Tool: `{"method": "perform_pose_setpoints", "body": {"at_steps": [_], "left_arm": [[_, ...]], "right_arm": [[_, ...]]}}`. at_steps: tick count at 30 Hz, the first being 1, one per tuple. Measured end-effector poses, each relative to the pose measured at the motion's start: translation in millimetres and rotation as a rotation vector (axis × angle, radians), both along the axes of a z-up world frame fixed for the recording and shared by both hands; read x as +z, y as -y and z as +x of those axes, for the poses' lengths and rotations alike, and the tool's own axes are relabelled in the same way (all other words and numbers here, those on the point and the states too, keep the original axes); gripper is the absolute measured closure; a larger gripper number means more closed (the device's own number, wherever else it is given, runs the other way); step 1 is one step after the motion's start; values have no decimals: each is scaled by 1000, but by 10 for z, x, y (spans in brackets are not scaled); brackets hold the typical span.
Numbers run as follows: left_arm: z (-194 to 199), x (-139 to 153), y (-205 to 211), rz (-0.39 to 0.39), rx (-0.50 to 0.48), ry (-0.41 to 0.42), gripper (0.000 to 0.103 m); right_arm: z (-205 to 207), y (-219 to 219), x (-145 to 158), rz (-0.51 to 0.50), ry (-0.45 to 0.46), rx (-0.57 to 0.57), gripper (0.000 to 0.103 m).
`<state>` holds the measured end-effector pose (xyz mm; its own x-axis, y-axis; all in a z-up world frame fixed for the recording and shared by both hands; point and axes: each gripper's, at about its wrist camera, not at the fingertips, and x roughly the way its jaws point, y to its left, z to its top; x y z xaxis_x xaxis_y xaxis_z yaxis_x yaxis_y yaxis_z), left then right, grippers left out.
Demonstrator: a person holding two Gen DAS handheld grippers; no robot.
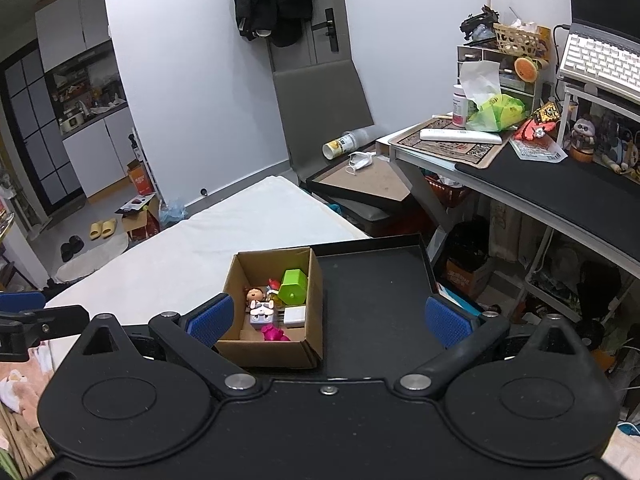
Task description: Organize rigid objects
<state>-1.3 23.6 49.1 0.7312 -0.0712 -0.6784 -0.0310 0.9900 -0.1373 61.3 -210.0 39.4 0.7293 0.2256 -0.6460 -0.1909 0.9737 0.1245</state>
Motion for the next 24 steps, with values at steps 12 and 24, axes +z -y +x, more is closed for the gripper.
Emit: {"method": "perform_pose_setpoints", "body": {"at_steps": [12, 24], "left_arm": [[11, -9, 20, 5, -5, -5, 5], [24, -11, 57, 6, -10, -7, 5]], "right_arm": [[-6, 25, -15, -7, 0, -6, 0], [0, 48, -19, -12, -1, -12, 0]]}}
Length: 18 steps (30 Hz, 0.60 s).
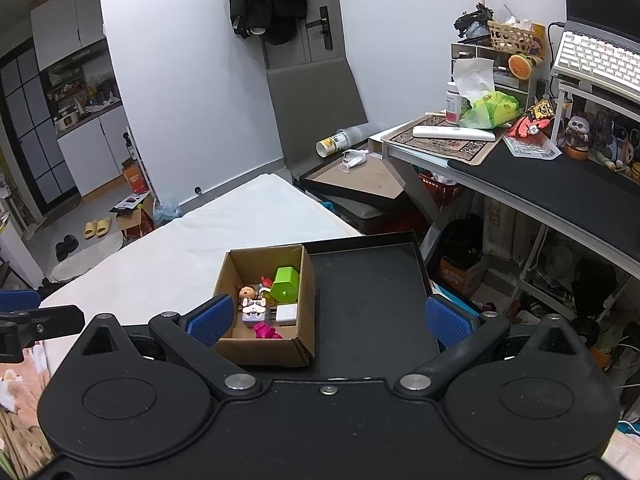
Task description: Organize rigid objects
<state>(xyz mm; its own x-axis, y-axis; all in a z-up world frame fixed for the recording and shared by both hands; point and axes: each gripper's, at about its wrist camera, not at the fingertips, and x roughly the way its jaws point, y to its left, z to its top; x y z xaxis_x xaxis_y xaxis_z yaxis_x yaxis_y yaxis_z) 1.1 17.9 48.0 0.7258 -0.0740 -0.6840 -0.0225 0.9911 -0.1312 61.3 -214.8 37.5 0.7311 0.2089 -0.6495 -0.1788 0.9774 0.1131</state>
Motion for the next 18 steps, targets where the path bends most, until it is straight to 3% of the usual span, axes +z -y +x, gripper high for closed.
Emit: {"method": "perform_pose_setpoints", "body": {"at_steps": [9, 18], "left_arm": [[-4, -7, -8, -5, -9, 1, 5], [-58, -4, 89, 57, -38, 41, 5]], "right_arm": [[11, -6, -14, -3, -3, 10, 0], [34, -20, -49, -15, -8, 12, 0]]}}
